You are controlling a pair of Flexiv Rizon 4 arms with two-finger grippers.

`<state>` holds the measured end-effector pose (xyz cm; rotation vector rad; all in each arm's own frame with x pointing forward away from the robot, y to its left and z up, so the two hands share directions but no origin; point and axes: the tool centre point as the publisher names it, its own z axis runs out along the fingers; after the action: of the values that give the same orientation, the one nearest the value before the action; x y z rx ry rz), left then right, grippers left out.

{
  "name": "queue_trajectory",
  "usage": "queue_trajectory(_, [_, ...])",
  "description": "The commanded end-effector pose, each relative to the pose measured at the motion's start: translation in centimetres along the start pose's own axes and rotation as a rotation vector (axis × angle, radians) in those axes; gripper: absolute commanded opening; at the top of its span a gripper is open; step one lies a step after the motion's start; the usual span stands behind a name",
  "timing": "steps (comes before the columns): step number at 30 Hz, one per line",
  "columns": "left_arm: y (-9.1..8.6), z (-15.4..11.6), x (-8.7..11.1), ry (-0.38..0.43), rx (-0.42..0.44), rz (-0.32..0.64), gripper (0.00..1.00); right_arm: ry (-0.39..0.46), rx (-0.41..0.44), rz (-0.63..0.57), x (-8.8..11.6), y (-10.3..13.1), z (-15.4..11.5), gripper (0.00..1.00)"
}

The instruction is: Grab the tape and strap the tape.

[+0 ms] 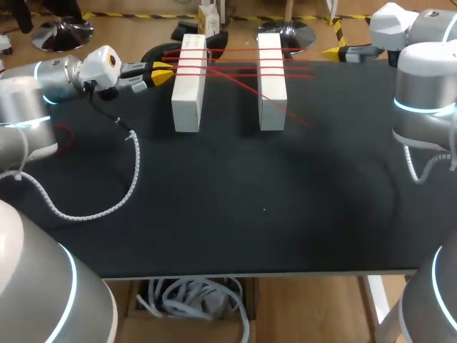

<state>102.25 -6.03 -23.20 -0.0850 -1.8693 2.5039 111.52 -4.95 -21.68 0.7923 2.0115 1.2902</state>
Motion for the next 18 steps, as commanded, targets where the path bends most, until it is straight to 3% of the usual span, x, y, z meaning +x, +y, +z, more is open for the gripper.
queue_trajectory(1, [0.1,-0.1,-0.1,0.004,0.002,-0.001,0.00,0.000,0.000,0.000,0.0,0.0,0.0,1.00])
queue_trajectory(6, [0.1,-0.1,-0.1,0.004,0.002,-0.001,0.00,0.000,0.000,0.000,0.0,0.0,0.0,1.00])
queue_trajectory(12, [-2.5,1.2,1.2,0.011,0.145,0.000,0.00,0.000,0.000,0.000,0.0,0.0,0.0,1.00])
queue_trajectory(18, [-5.2,2.3,2.9,0.007,0.208,-0.005,0.00,0.000,0.000,0.000,0.0,0.0,0.0,1.00])
